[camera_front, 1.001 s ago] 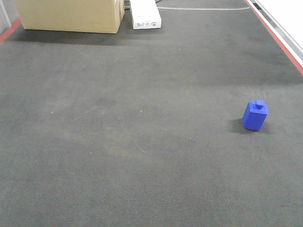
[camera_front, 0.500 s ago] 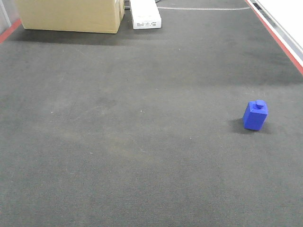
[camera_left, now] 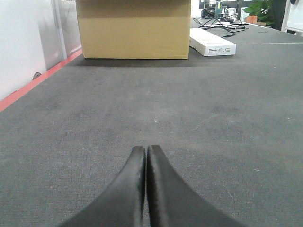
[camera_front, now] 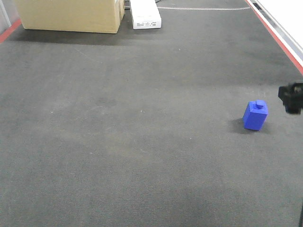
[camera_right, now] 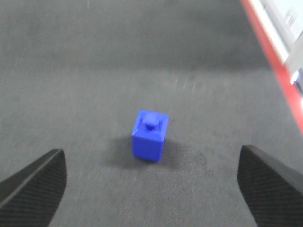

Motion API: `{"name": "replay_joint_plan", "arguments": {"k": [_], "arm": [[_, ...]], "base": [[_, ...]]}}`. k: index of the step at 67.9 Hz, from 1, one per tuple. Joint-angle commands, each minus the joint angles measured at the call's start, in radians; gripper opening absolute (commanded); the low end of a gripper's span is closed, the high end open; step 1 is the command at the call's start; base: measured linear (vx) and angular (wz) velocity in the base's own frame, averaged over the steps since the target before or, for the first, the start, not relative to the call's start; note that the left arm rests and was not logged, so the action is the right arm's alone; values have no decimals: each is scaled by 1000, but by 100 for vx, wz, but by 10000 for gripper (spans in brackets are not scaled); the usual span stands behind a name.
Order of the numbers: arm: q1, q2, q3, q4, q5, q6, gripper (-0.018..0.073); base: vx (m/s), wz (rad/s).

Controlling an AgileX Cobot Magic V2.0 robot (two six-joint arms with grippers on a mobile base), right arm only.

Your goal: Pour parts from conveyor to right shelf

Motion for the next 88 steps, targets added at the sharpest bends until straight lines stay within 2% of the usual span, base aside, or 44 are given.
{"name": "replay_joint_plan", "arguments": {"k": [1,22,43,64,82,88], "arm": [[2,58,-166,7,100,-8,698],[2,351,-584,12,442,23,676],[2,630,-869,15,647,41,664],[1,851,-1027,6,835,83,657],[1,925,-1035,-6,841,105,650],[1,934,-1035,-42,847,122,648]], "base": [[0,0],[0,0],[0,0],[0,0],[0,0],[0,0]]}}
